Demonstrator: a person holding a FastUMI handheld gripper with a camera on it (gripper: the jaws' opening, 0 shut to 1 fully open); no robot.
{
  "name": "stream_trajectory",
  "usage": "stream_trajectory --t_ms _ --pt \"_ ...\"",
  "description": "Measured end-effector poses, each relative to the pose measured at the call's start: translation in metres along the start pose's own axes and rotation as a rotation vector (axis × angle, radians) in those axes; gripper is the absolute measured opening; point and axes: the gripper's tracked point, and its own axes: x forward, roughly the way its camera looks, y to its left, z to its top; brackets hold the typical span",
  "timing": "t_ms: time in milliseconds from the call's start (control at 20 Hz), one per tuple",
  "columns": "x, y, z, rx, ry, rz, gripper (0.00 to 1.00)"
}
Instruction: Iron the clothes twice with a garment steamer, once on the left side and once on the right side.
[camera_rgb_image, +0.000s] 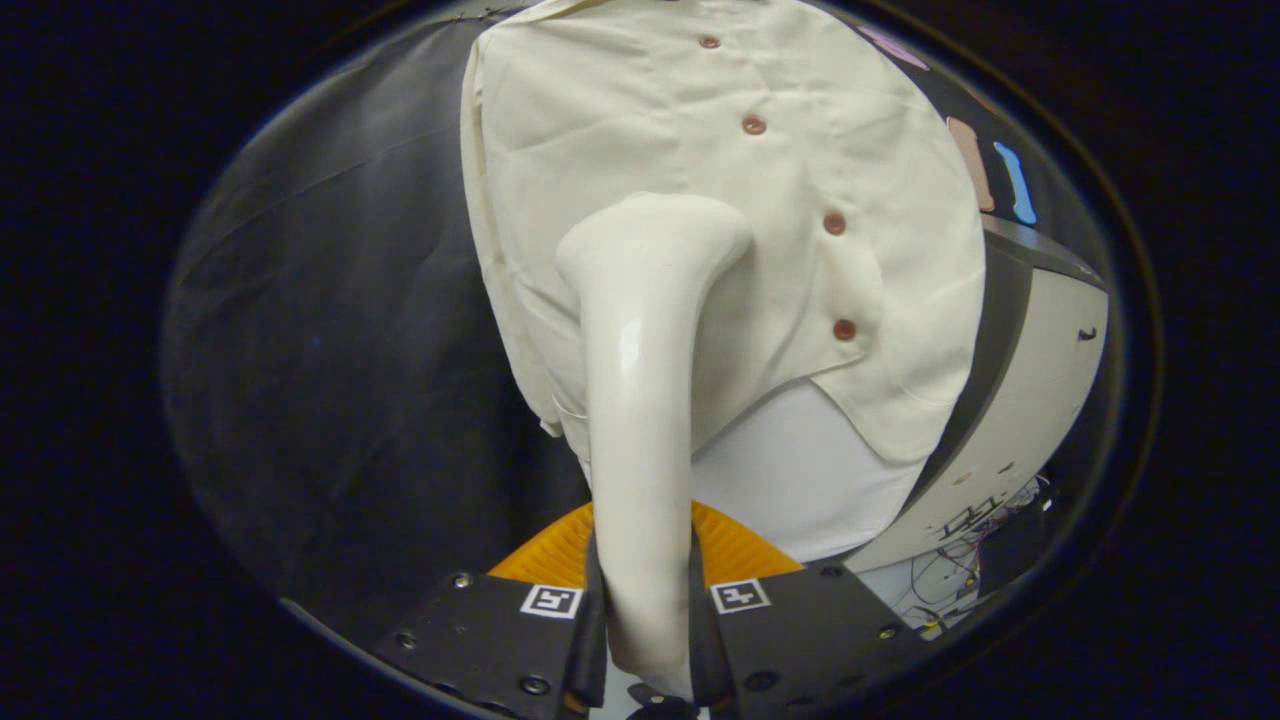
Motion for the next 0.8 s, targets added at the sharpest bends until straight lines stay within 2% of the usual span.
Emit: stream_trajectory --t_ms 100,550,800 --pt "-0.018 -0.007 0.003 -0.002 -0.03 0.004 0.33" --pt "-0.166 -0.025 0.074 -0.068 -0.205 0.002 0.32" --pt "-0.213 -0.038 0.128 -0.103 -0.296 -0.016 0.32"
